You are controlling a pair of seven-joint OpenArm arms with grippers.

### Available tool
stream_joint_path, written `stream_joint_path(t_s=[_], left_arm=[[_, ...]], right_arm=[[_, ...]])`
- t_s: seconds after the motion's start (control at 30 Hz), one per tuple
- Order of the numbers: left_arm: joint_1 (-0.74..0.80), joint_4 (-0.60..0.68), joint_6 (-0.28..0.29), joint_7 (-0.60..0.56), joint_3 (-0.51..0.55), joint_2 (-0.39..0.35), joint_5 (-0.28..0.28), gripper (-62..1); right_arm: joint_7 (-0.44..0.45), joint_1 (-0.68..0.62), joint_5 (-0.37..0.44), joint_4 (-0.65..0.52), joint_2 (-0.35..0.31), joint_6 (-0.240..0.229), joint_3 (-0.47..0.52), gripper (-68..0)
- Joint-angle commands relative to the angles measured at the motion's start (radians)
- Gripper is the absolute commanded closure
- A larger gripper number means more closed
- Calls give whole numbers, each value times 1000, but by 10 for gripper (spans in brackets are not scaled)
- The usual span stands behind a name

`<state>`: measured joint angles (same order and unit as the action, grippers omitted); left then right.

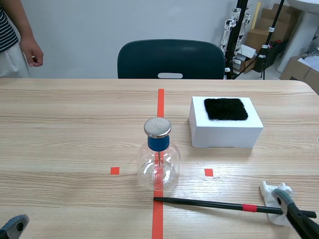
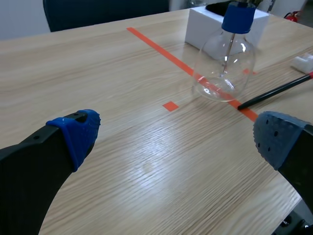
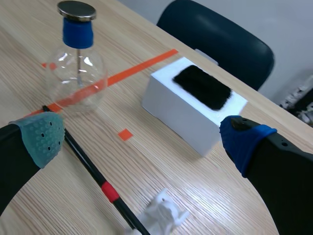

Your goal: Do the electroscope experiment. return to the home posture

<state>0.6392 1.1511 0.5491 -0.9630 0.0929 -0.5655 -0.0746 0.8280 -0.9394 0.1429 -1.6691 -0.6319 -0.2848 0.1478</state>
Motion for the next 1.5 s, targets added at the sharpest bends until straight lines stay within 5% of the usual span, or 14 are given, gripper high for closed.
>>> stream_joint_path(t_s=[0.0, 0.13, 0.33, 0.57, 0.7, 0.9, 1.2, 1.47], left_arm=[[39, 68, -16, 24, 26, -3, -48, -623], [151, 239, -58, 119, 71, -3, -127, -623], [281, 479, -175, 241, 80, -2, -151, -623], [335, 676, -225, 414, 79, 0, -222, -623], [380, 746, -237, 462, 80, 6, -222, -623], [465, 830, -260, 463, 80, 6, -221, -623], [480, 844, -271, 467, 79, 5, -221, -623], [495, 844, -275, 467, 76, 1, -221, -623]], right_arm=[[23, -17, 11, -32, 13, 1, 22, -679], [0, -85, 6, -89, 47, 2, 84, -679], [-88, -188, 4, -211, 48, 1, 143, -679], [-201, -206, 6, -296, 68, 3, 155, -679], [-269, -213, 6, -332, 74, 1, 155, -679], [-269, -249, -1, -386, 41, -85, 155, -679], [-311, -296, -1, -396, -32, -156, 152, -679], [-306, -296, 0, -396, -60, -159, 133, -679]])
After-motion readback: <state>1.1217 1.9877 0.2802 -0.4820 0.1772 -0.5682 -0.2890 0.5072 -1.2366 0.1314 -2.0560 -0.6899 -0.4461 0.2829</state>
